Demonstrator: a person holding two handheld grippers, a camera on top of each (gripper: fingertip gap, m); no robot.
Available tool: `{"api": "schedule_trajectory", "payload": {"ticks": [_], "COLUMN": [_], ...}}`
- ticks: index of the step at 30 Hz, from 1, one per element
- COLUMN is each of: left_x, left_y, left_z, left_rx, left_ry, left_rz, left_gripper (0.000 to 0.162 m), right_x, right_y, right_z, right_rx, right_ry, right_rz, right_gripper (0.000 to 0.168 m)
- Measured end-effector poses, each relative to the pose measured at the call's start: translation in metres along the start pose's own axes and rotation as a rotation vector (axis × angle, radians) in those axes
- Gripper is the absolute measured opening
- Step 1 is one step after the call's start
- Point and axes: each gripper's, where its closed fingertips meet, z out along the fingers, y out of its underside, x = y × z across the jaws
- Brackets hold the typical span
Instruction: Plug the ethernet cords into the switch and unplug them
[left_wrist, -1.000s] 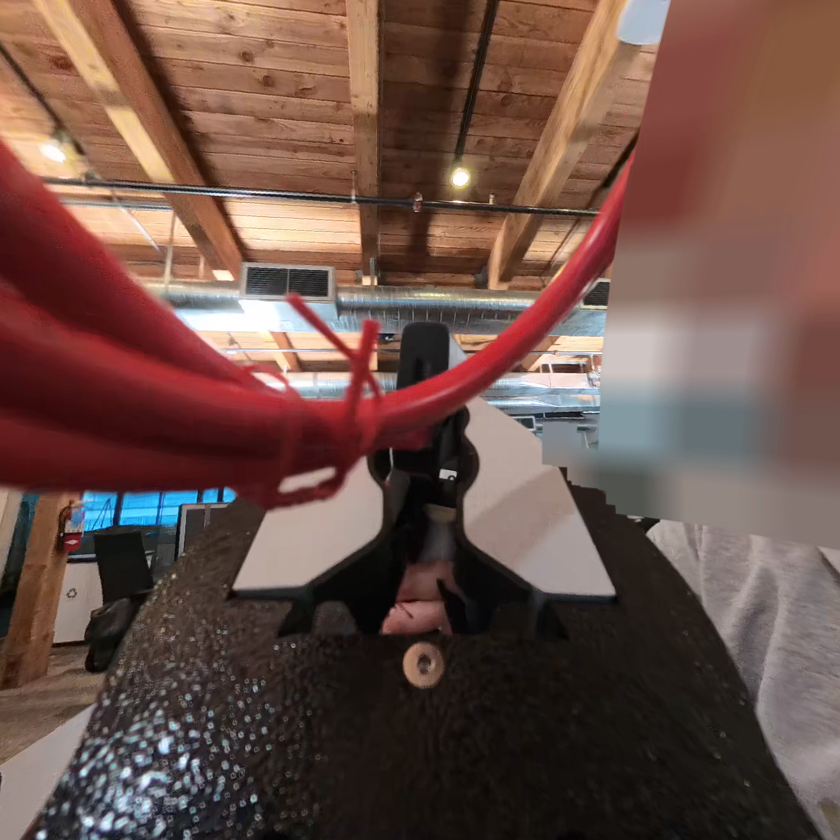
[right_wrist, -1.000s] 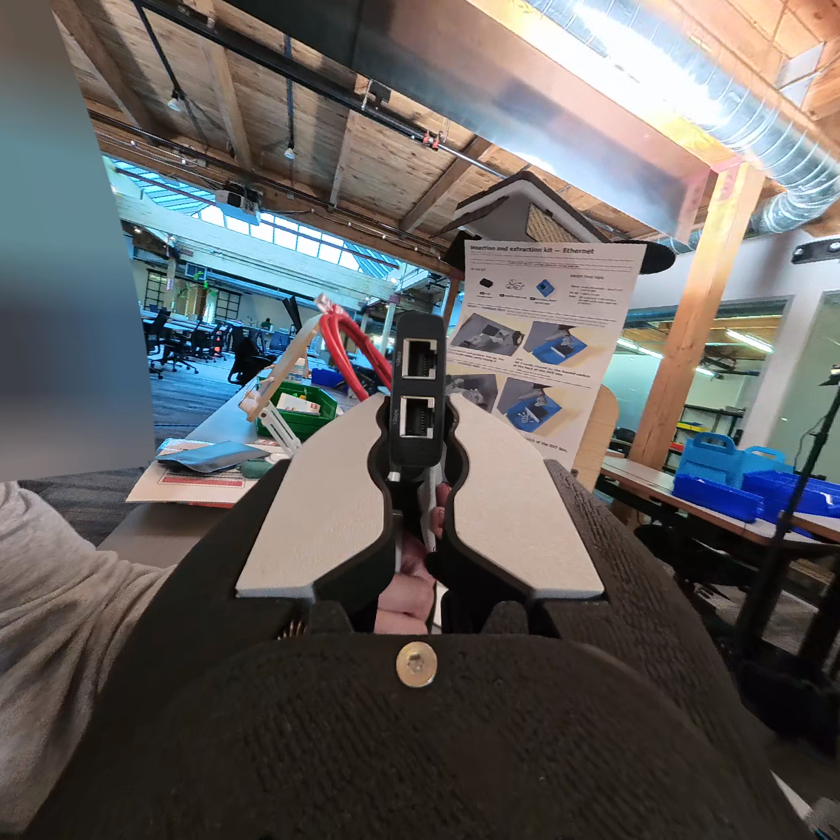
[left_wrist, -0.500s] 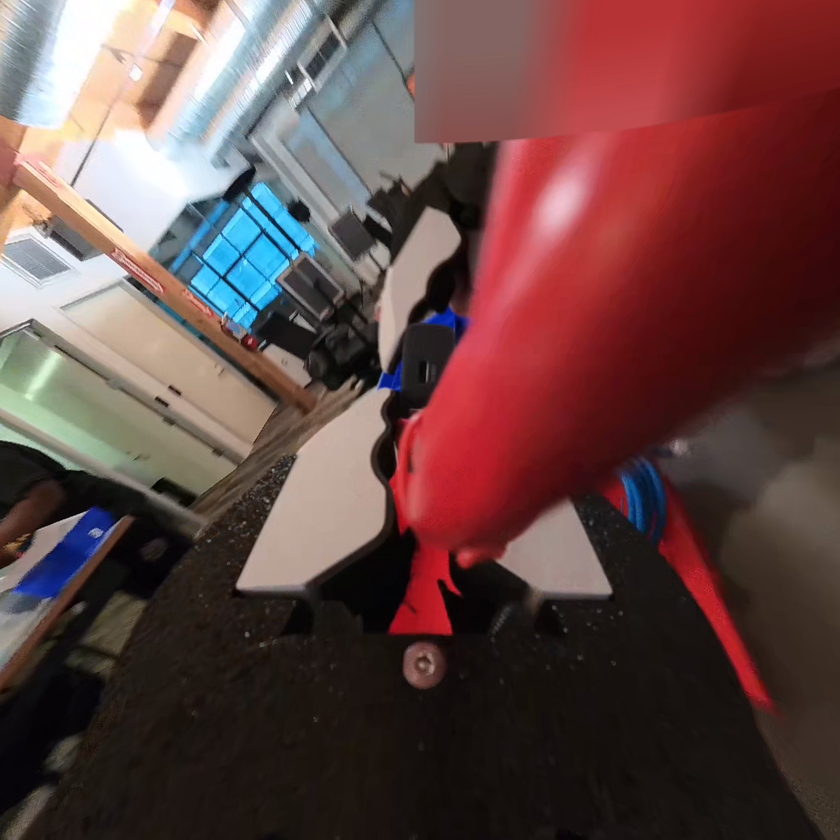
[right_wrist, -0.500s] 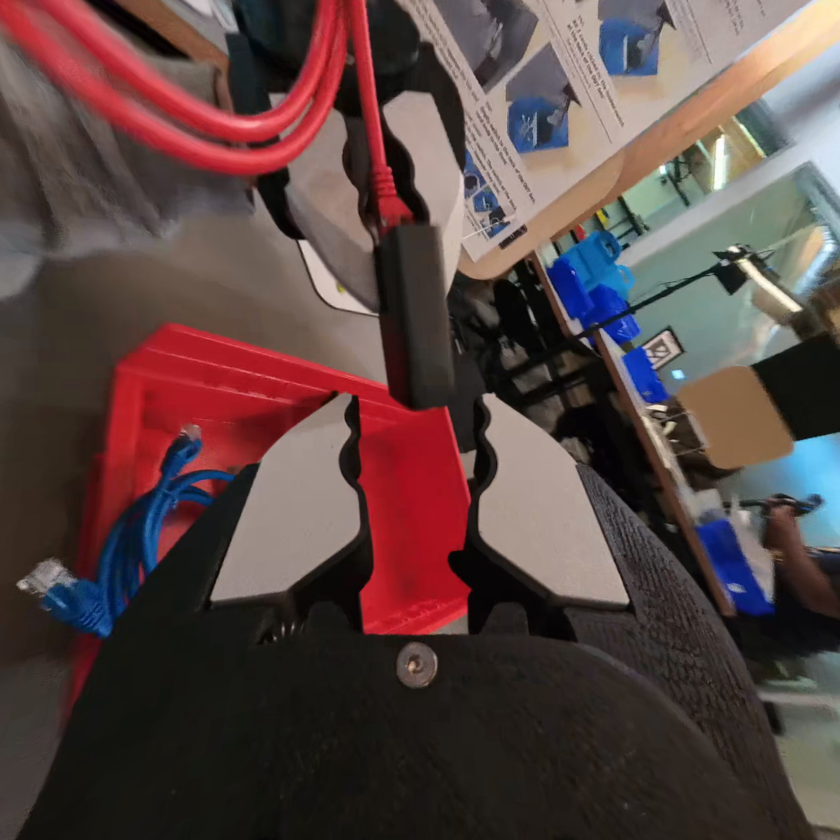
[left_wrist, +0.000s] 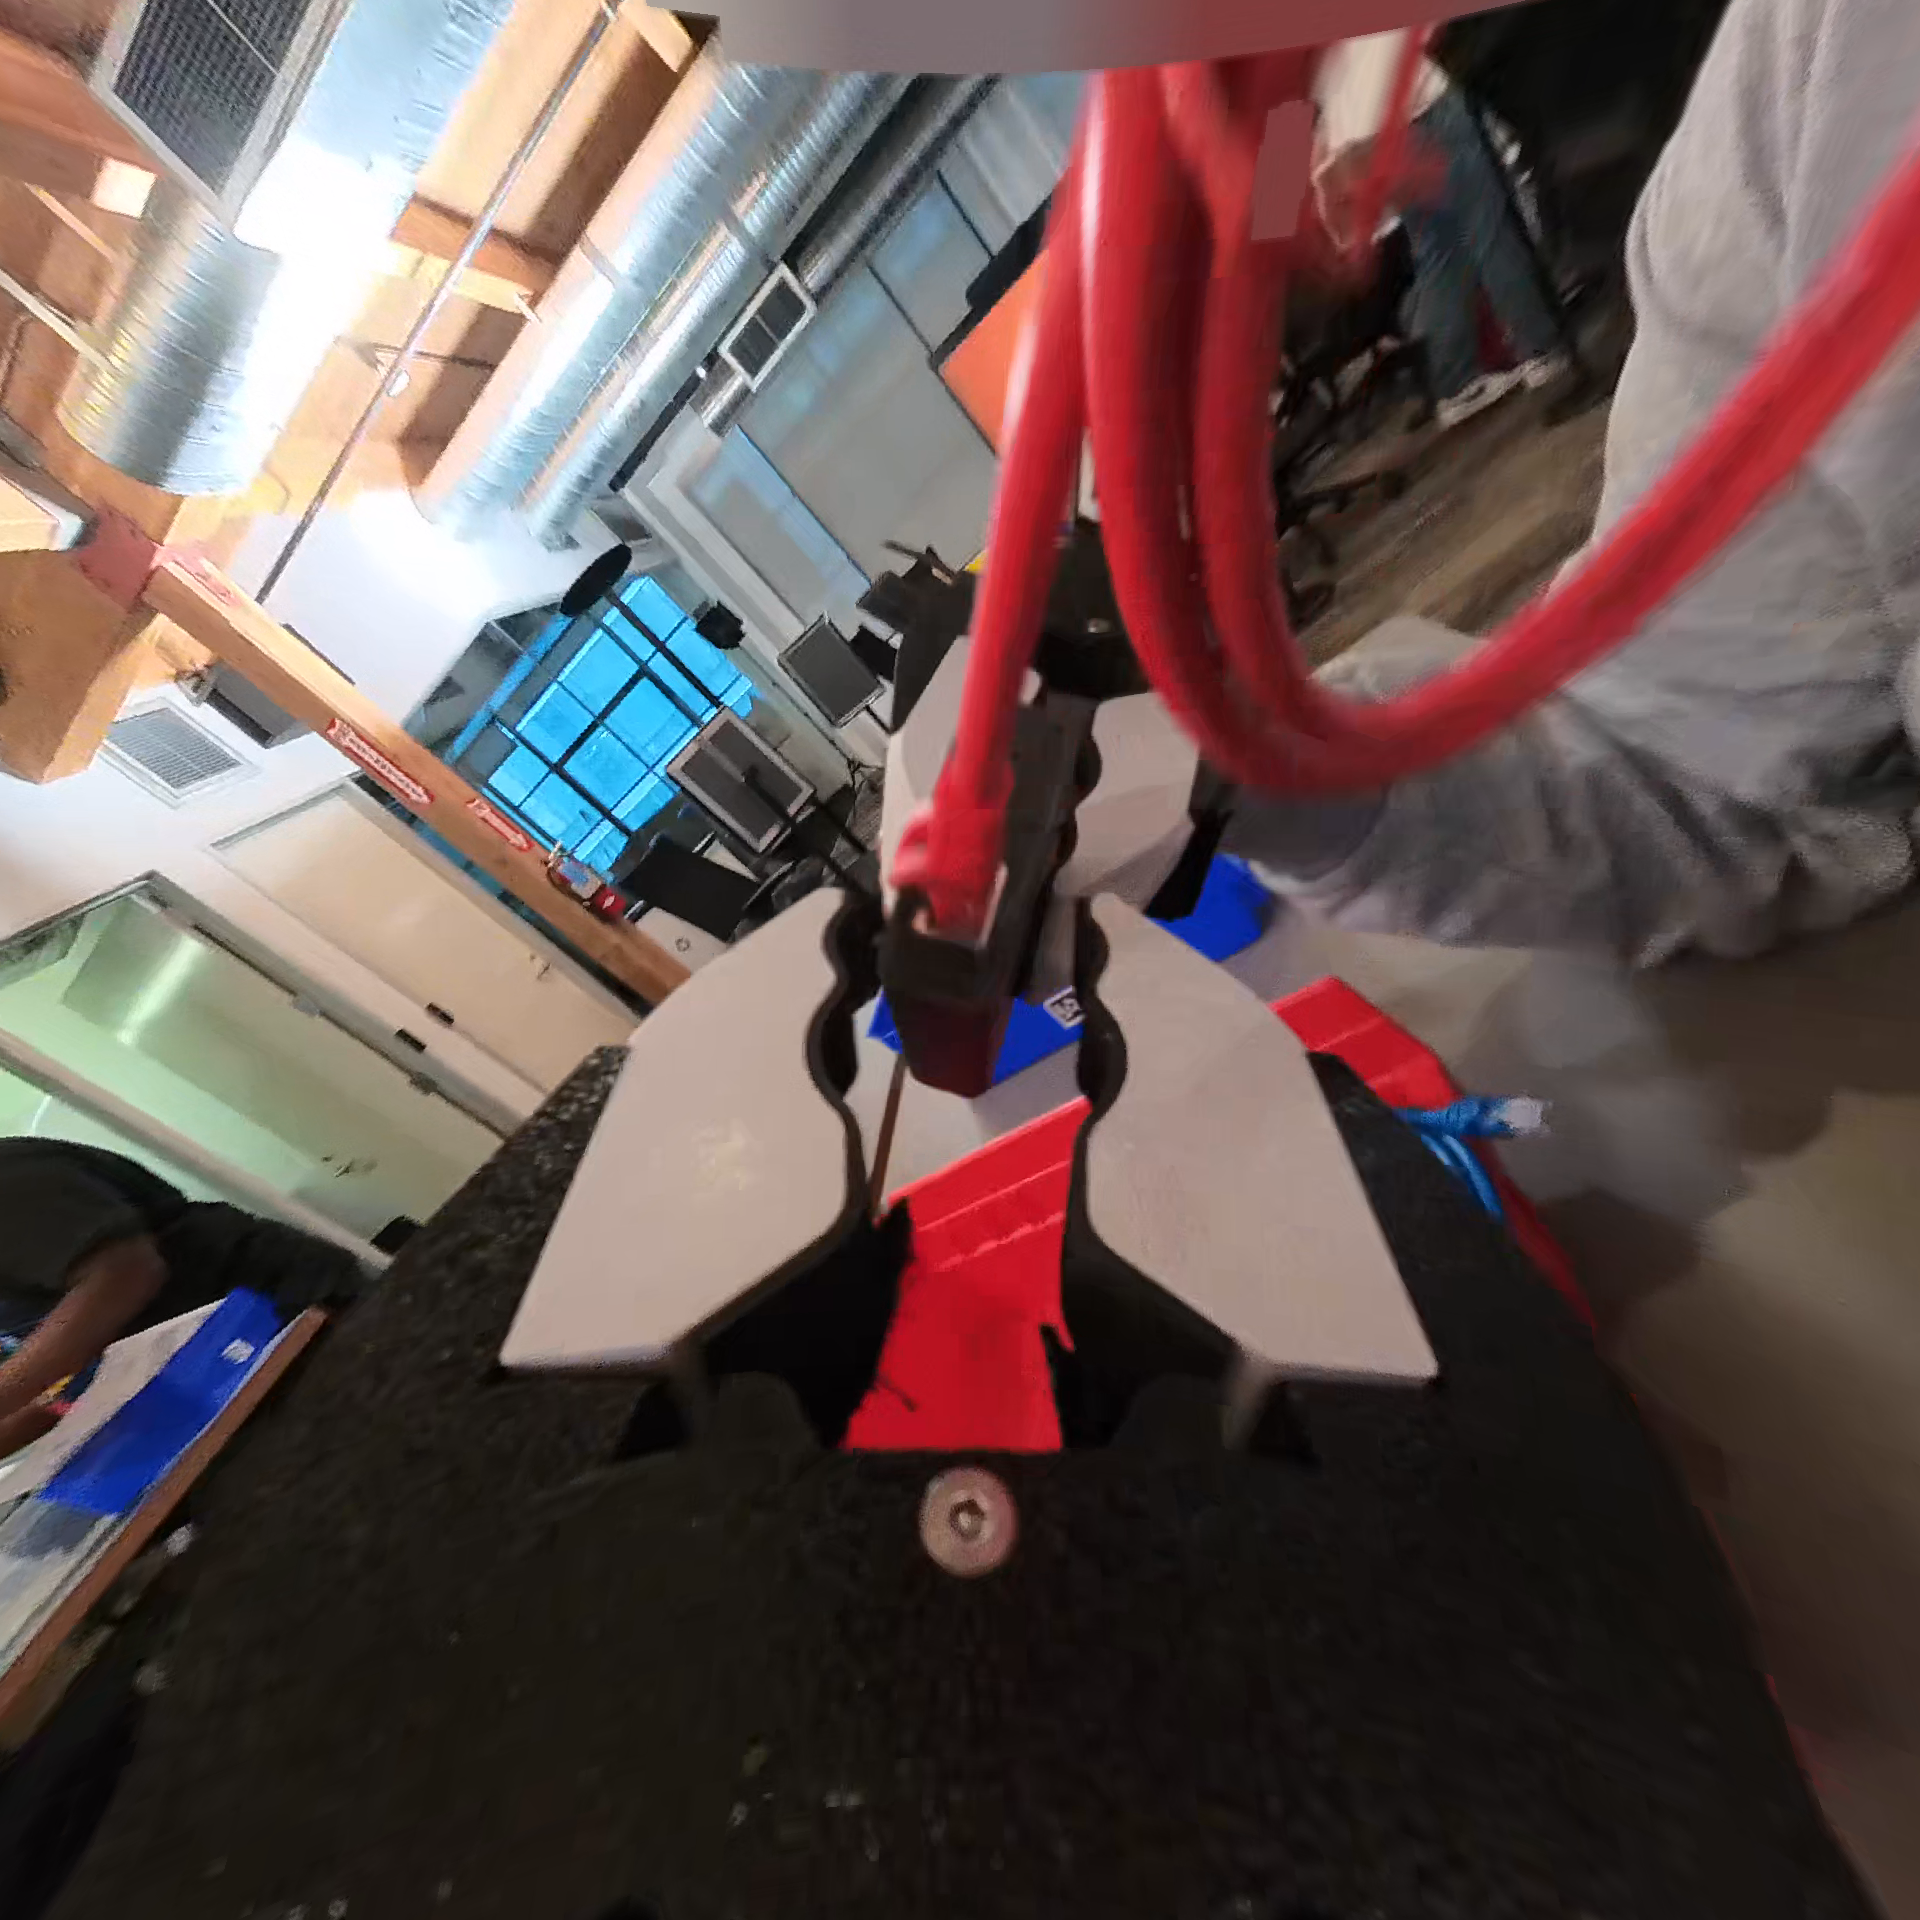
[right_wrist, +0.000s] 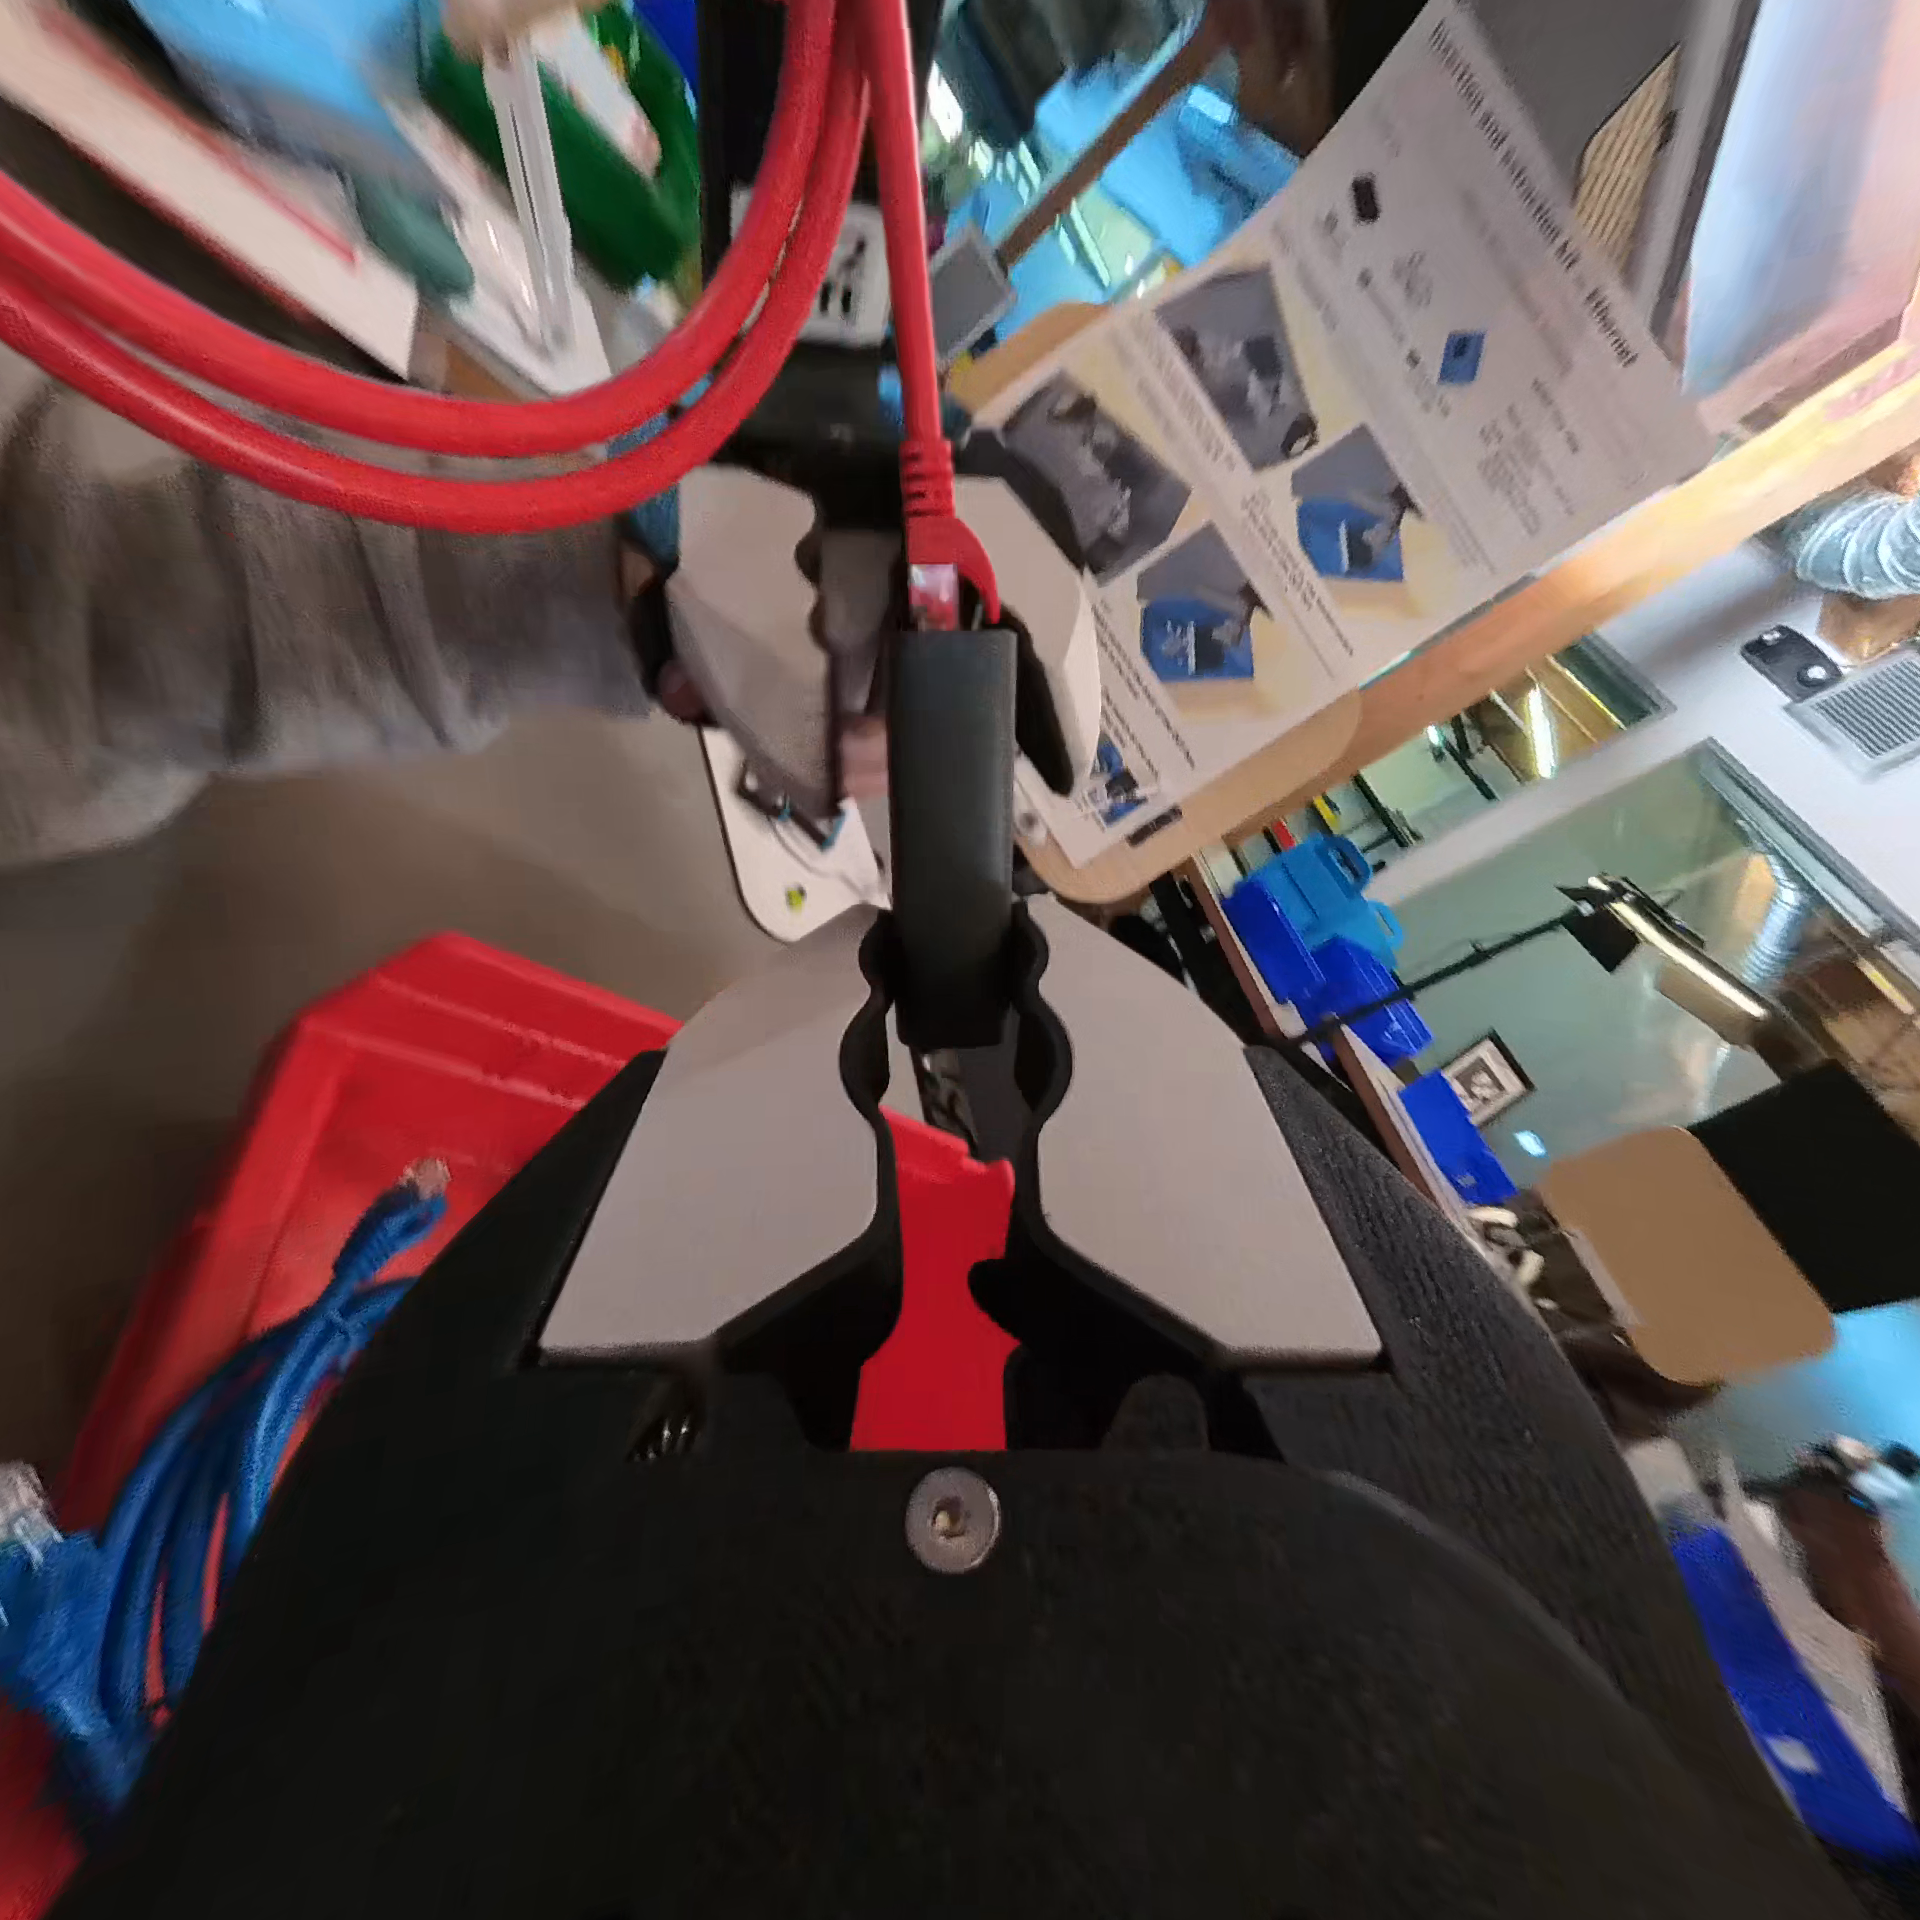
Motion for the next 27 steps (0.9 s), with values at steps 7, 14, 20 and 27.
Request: {"api": "schedule_trajectory", "payload": {"ticks": [7,14,20,27], "left_x": [0.003,-0.002,0.0,0.002], "left_y": [-0.011,-0.018,-0.016,-0.017], "left_z": [0.013,0.015,0.016,0.015], "left_rx": [0.174,0.32,0.304,0.306], "left_ry": [0.061,0.089,0.103,0.102], "left_rz": [-0.181,-0.344,-0.341,-0.279], "left_gripper": [0.054,0.039,0.031,0.024], "right_x": [0.002,-0.002,-0.002,-0.006], "right_y": [-0.013,-0.01,-0.01,-0.011], "right_z": [0.001,0.007,0.008,0.009], "right_rx": [0.15,0.156,0.156,0.152], "right_ry": [-0.052,-0.075,-0.076,-0.102], "right_rz": [0.178,0.203,0.203,0.221], "right_gripper": [0.019,0.019,0.019,0.02]}}
